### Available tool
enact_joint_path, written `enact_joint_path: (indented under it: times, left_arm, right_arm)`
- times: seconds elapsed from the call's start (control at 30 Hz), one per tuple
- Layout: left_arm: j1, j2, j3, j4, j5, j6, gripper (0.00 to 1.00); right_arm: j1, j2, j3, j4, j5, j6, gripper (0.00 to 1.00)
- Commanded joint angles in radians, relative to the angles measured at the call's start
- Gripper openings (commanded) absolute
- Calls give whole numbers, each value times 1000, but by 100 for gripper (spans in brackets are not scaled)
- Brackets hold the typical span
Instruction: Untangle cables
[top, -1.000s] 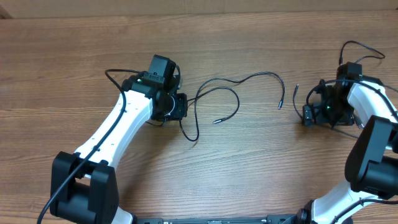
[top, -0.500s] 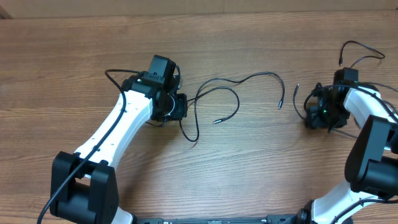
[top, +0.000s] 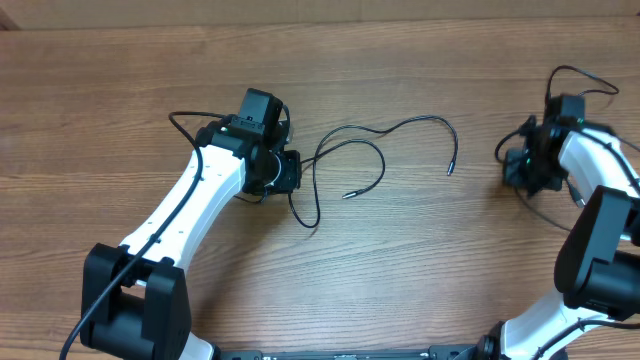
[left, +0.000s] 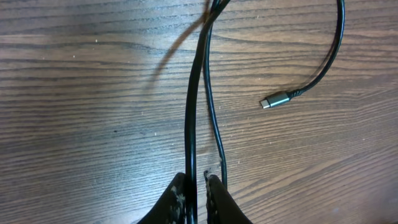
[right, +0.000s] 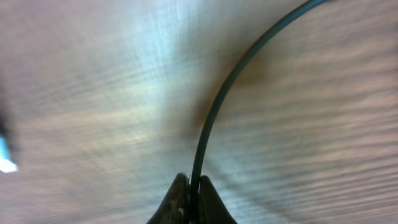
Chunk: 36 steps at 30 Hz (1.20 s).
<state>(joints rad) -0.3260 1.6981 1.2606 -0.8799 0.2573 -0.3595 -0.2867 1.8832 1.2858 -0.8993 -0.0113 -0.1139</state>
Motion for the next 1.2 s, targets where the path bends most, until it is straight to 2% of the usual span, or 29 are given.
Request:
enact_joint_path:
  times: [0.0,0.23,0.4,0.47,0.5,0.53,0.57,0.6,0.63,0.7,0.83,0.97,1.07,1.13,1.17]
  left_arm:
    - [-2,2,-3,-2,3,19,13]
    - [-2,2,-3,-14,3,19,13]
    - [-2,2,-3,-11,6,19,13]
    - [-2,2,-3,-7,6,19,13]
    - [-2,2,-3,-5,6,18,12]
    - [-2,2,-3,2,6,15,12]
    - [-2,2,-3,6,6,15,12]
    - [-2,2,-3,11,7,15,11]
    - [-2,2,-3,15,10,15,8]
    - [-2,2,-3,30,34,16,4]
    - [-2,2,-3,87,117,24,4]
    - [-2,1,0,224,362,68,4]
    - [-2,1,1,354,566,68,4]
    - [-2,1,1,421,648,69,4]
    - [-2,1,1,436,658,69,8]
  right_arm:
    - [2,-9,140,-24,-61,148,4]
    - [-56,-9,372,-99,-61,503,4]
    - [-145,-9,392,-113,-58,666,4]
    - [-171,-9,390,-103,-72,690,4]
    - [-178,-9,390,-97,-88,689,11]
    - [-182,-9,390,-95,-134,689,46]
    - [-182,-9,390,-100,-180,674,75]
    - [-182,-9,390,-102,-227,638,90]
    - [-177,-9,390,-106,-297,576,99]
    - [-159,-9,389,-125,-436,463,100]
    - [-84,-9,389,-176,-514,340,100]
    - [31,-9,385,-239,-509,235,100]
    - [121,-9,370,-256,-456,236,100]
    - [181,-9,355,-259,-423,236,100]
    - [204,-8,350,-258,-414,238,100]
